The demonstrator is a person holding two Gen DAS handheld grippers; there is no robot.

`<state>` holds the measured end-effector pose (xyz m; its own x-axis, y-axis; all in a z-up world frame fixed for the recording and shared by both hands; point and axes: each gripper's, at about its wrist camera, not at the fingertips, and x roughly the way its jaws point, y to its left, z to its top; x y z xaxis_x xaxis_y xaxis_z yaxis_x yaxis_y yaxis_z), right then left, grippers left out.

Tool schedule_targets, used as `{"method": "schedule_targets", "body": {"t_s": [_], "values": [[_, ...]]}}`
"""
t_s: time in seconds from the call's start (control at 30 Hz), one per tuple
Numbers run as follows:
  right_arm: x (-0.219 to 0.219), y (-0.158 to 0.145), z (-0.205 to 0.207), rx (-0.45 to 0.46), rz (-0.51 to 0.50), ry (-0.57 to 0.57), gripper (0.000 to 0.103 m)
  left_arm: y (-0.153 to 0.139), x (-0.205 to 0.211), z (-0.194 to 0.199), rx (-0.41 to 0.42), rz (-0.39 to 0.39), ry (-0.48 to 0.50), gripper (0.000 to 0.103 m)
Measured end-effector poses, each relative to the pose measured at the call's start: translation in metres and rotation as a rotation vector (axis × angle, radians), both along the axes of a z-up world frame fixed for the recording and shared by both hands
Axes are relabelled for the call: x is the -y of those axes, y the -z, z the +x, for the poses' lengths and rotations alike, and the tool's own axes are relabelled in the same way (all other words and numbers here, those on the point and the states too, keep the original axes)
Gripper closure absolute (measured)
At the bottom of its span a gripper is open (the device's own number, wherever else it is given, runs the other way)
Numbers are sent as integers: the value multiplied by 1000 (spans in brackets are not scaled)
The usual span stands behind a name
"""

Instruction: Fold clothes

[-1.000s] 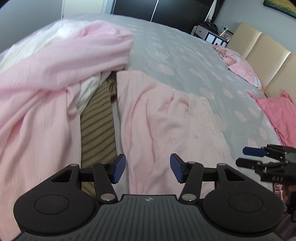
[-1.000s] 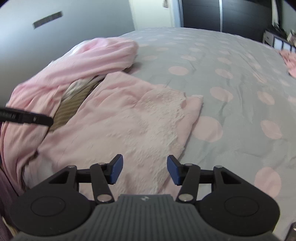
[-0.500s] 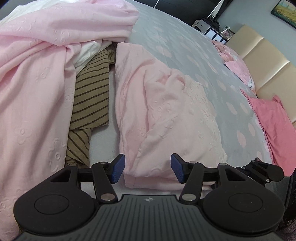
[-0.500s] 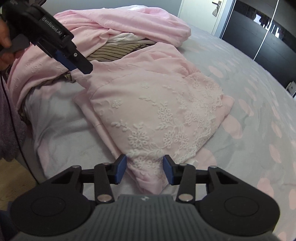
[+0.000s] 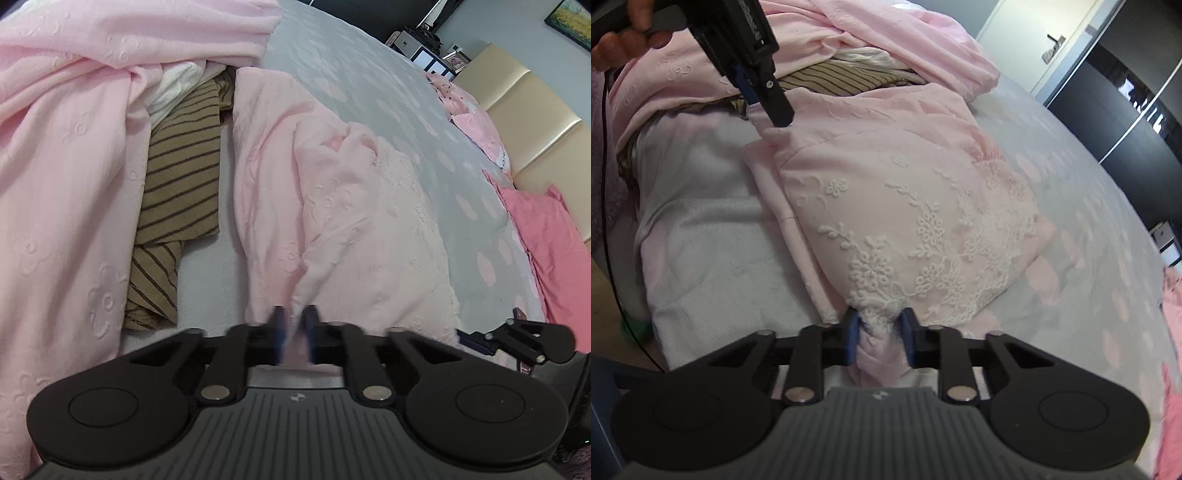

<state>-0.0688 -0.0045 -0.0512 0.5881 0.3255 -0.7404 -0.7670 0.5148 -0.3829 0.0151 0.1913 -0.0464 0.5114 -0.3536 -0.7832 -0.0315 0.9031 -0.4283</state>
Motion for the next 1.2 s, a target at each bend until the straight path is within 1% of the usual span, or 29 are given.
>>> {"method": "schedule_targets", "body": {"t_s": [0.03, 0.13, 0.2, 0.3, 0.4, 0.53, 0.57, 0.67, 0.73, 0.83, 0.87, 0.9, 0.93, 1.0, 1.07, 1.1, 1.13, 1.2], "values": [[1, -5, -1, 16, 1, 4, 93, -4, -1, -2, 12, -15, 6, 102], [13, -23, 5, -13, 52, 50, 94, -13, 2, -7, 33, -27, 44, 103], [20, -28, 6, -34, 71, 64, 94, -11, 5, -9, 4, -7, 63, 103], [17, -19, 0, -61, 36, 29, 94, -1, 7, -8, -48, 36, 73, 103], [9, -4, -5, -72, -11, -9, 94, 10, 11, -5, -87, 102, 93, 103], [5, 11, -1, -103, -35, -32, 94, 26, 17, -2, -136, 174, 132, 103], [7, 11, 1, -114, -27, -29, 94, 28, 18, -1, -144, 188, 146, 103], [13, 3, 9, -166, 15, -8, 88, 25, 20, -5, -139, 199, 157, 103], [20, -5, 14, -212, 54, 17, 80, 16, 16, -8, -127, 187, 155, 101], [33, -21, 18, -273, 115, 60, 78, -2, 7, -12, -90, 182, 138, 83], [37, -28, 20, -283, 148, 82, 76, -9, 4, -13, -73, 184, 132, 71], [43, -35, 22, -289, 188, 103, 69, -15, 2, -13, -55, 184, 126, 59], [47, -40, 25, -291, 226, 127, 64, -21, 1, -12, -29, 186, 118, 55], [55, -50, 32, -293, 295, 178, 60, -32, 2, -9, 26, 185, 107, 50], [60, -53, 42, -284, 337, 235, 54, -37, 8, 1, 61, 197, 95, 44], [62, -53, 47, -285, 354, 263, 51, -38, 13, 9, 71, 213, 88, 43], [63, -53, 52, -287, 371, 290, 44, -37, 17, 16, 80, 227, 80, 43], [68, -53, 61, -295, 407, 340, 32, -35, 19, 27, 98, 228, 50, 43]]}}
